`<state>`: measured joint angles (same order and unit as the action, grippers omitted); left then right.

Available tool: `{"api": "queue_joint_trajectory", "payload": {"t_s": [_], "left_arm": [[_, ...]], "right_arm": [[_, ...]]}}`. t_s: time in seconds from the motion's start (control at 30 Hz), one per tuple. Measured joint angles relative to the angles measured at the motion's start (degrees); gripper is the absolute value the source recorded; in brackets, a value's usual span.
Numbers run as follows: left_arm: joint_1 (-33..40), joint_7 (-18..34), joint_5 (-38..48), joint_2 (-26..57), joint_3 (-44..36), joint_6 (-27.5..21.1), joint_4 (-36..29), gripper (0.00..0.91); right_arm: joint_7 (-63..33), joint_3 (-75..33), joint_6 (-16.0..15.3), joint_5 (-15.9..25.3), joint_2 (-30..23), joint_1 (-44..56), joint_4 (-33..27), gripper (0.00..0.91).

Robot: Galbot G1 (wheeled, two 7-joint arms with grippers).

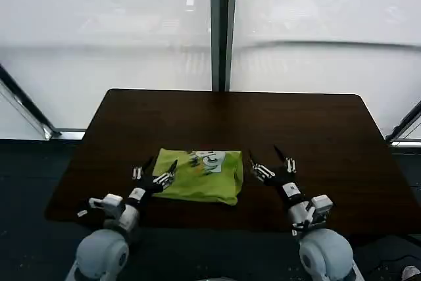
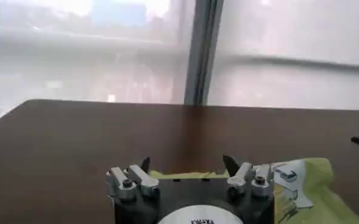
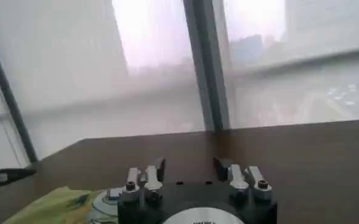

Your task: Fold and organize the clothes.

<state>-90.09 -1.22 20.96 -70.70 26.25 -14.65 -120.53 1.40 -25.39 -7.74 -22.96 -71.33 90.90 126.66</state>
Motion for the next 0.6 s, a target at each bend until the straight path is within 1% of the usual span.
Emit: {"api": "queue_joint_trajectory", "payload": {"t_s": [0.1,0.23,0.37,0.57,0.6], "left_arm": [[0.49,-0.49,1.51,-0.03,0.48,2.26,2.03,0.878],[1.45,-0.15,5.37,-0.47,1.45,2.62,4.65,0.878],[1.68,0.27,8.89,-1.26,1.76,2.69,6.56,0.878],[1.21,0.85,10.71,-2.61,1.99,3.26,7.68,0.878],[1.14,0.87,10.91,-2.79,1.98,3.27,7.72,0.741]], "right_arm": [[0.02,-0.45,-0.1,0.4,-0.13,1.65,2.77,0.878],[0.02,-1.19,-0.23,0.62,-0.15,3.38,5.57,0.878],[-0.02,-1.34,-0.4,0.81,-0.25,4.14,7.02,0.878],[-0.05,-1.12,-0.48,1.1,-0.45,4.62,7.72,0.878],[-0.05,-1.12,-0.48,1.12,-0.46,4.69,7.78,0.878]]}}
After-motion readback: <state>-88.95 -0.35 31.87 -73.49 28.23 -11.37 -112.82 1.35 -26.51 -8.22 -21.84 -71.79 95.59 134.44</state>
